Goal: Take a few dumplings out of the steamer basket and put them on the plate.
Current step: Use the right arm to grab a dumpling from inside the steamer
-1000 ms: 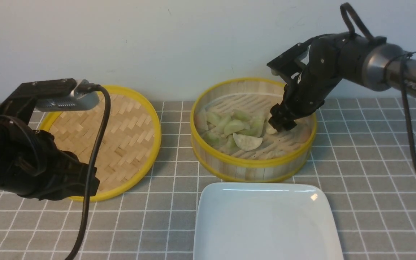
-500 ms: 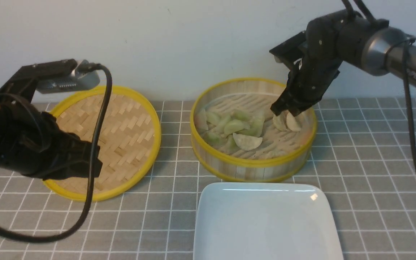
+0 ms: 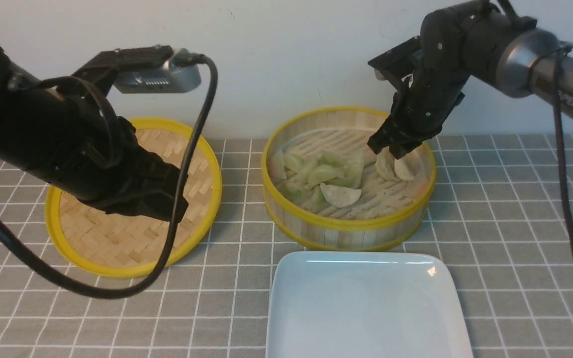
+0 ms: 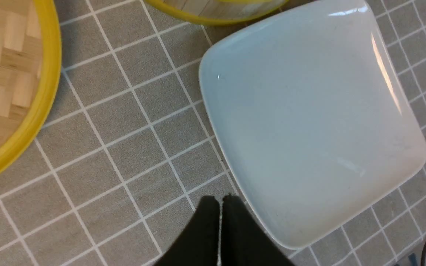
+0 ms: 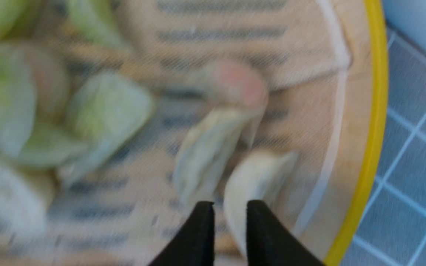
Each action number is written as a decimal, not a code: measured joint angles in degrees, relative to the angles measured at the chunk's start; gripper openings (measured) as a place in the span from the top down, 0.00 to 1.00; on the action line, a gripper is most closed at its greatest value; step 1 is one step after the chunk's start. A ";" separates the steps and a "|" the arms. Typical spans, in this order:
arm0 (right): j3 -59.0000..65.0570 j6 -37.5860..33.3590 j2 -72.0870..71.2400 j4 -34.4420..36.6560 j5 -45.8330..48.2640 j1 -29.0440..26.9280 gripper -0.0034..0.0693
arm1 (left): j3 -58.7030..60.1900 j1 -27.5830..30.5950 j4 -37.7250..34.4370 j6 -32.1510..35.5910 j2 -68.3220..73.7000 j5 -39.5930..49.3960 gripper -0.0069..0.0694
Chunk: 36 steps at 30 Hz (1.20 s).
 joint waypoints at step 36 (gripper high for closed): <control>-1.16 6.38 6.24 0.00 2.97 -0.08 0.62 | 0.00 -1.63 2.95 0.01 0.05 2.08 0.92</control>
